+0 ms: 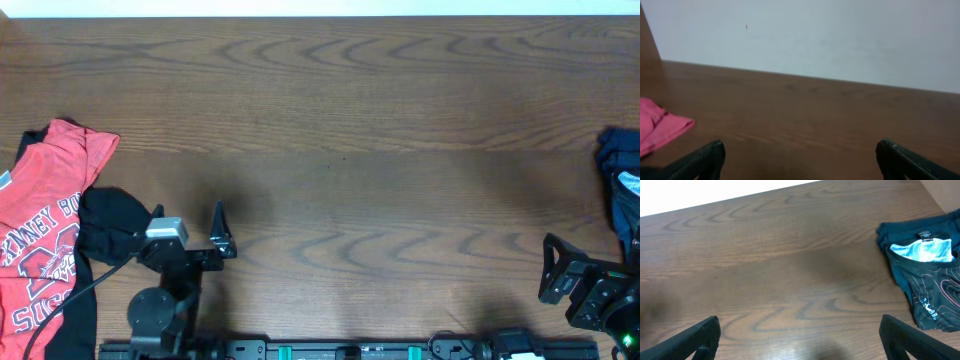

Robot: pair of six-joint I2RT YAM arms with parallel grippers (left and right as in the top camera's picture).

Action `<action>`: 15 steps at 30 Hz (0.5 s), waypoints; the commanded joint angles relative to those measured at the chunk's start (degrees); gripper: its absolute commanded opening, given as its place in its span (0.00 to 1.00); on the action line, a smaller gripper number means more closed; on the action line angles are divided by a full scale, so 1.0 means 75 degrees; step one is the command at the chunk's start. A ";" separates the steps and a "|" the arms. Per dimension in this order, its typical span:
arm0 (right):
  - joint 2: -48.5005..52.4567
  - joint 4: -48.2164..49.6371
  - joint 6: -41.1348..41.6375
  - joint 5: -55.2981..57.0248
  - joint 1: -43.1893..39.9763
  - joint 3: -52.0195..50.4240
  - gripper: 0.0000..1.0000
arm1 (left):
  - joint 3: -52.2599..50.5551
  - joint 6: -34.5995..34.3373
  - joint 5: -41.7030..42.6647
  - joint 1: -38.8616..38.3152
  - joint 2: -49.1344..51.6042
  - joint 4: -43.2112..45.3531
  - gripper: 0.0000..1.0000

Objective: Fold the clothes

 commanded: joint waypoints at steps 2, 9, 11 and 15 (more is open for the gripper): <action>0.0026 -0.0012 0.0099 0.0020 0.0108 0.0020 0.99 | -0.0708 -0.0035 -0.0198 0.0012 -0.0067 0.0627 0.98; 0.0026 -0.0012 0.0102 0.0020 0.0108 0.0020 0.99 | -0.1282 -0.0032 -0.0230 0.0012 -0.0067 0.0813 0.98; 0.0026 -0.0012 0.0102 0.0020 0.0108 0.0020 0.99 | -0.1443 -0.0035 -0.0262 0.0012 -0.0067 0.0819 0.98; 0.0026 -0.0012 0.0099 0.0023 0.0108 0.0020 0.99 | -0.1559 -0.0023 -0.0318 0.0012 -0.0067 0.0935 0.98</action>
